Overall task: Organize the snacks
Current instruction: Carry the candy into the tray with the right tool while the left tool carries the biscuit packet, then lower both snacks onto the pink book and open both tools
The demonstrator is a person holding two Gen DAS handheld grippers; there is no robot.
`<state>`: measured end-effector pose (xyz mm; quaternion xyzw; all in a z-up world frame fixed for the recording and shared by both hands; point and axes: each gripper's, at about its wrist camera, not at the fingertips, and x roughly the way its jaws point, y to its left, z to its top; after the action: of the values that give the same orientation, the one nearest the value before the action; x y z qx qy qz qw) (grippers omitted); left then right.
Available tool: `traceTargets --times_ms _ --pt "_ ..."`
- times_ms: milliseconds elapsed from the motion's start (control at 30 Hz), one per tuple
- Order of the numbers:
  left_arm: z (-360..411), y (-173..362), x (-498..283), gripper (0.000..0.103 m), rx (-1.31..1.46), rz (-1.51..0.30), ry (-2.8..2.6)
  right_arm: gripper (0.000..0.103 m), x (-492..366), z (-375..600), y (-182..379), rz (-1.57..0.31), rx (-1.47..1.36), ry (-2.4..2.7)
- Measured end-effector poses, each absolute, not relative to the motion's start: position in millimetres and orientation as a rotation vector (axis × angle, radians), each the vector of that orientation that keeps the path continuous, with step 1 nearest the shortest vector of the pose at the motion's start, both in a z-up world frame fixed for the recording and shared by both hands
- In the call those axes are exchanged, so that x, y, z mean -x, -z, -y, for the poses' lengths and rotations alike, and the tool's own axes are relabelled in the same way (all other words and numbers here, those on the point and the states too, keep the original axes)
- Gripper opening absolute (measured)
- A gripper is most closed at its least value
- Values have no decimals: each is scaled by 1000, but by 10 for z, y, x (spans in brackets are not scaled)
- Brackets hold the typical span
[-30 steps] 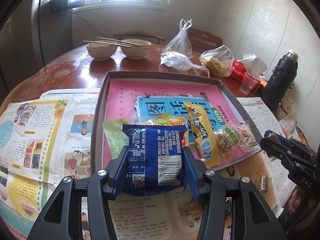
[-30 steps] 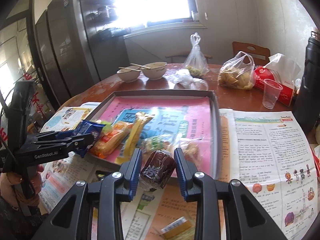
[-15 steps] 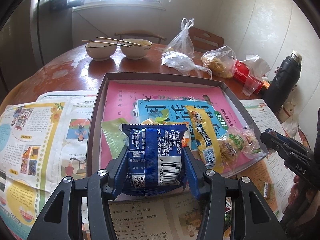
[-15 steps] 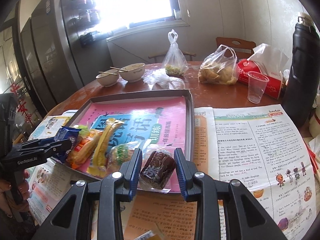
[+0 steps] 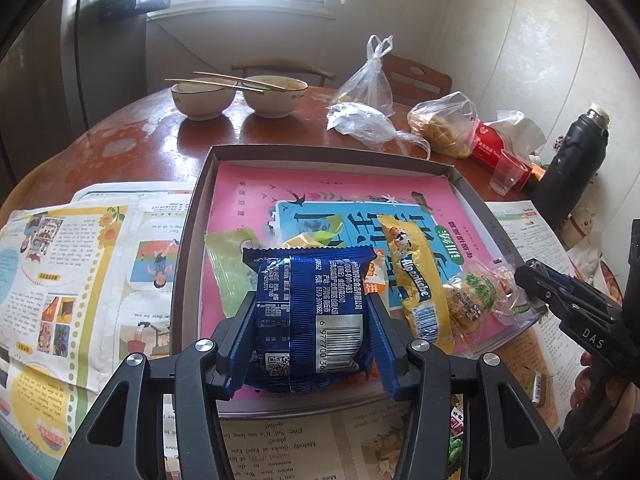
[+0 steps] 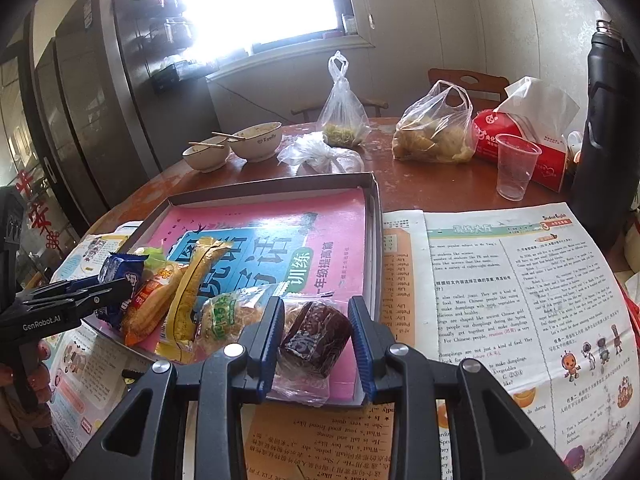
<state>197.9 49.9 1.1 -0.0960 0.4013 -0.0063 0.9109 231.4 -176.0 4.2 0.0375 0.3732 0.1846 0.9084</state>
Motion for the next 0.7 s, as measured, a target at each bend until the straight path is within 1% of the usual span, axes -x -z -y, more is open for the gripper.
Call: traceTargets --times_ms 700 --pt "-529 -3 -1978 54 212 -824 8 34 -2308 1700 -5 -758 -75 -401"
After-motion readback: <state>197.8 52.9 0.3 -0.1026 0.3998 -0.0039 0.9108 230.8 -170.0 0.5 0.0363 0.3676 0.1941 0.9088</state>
